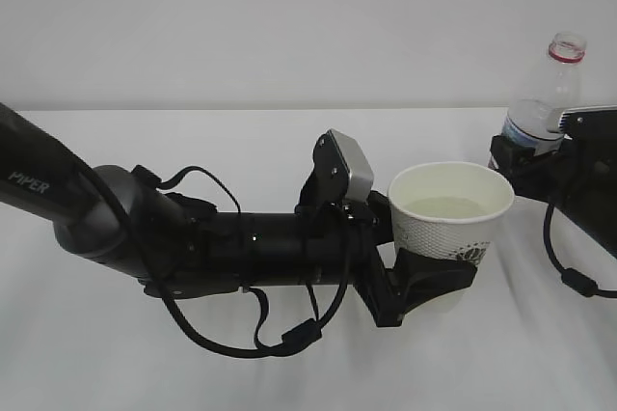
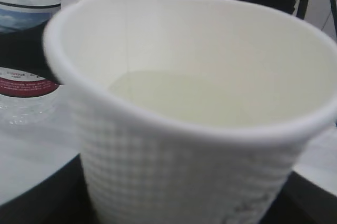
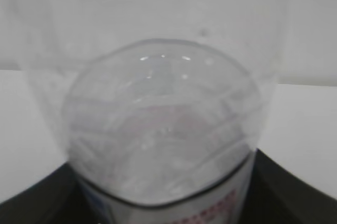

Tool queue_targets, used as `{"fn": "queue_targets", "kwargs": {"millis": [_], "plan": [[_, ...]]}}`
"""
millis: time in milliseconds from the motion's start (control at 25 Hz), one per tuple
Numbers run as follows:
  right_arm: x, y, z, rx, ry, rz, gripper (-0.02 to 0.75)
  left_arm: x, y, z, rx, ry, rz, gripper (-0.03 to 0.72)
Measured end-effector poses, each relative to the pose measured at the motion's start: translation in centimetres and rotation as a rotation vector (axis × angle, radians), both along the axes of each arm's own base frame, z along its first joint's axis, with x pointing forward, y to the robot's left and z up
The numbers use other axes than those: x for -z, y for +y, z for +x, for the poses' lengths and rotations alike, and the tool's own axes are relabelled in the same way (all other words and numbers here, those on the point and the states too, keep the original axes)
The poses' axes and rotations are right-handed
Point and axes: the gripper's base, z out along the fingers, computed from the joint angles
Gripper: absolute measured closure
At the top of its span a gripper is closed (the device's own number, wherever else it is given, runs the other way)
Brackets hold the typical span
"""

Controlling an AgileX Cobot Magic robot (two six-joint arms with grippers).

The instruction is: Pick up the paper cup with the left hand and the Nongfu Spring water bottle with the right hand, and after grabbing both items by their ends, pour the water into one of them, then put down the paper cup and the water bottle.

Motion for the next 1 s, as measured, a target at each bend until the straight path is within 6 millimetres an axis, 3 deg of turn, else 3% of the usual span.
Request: {"fn": "queue_targets", "kwargs": {"millis": [520,1000], "plan": [[0.02,0.07,-0.06,-0.008,0.000,-0.002,0.238,0.00,0.00,0.00,0.000,0.000,0.000,0.151],[-0.09,0.08,-0.04,-0.009,-0.012,0.000,0.136,0.00,0.00,0.00,0.000,0.000,0.000,0.151]]}}
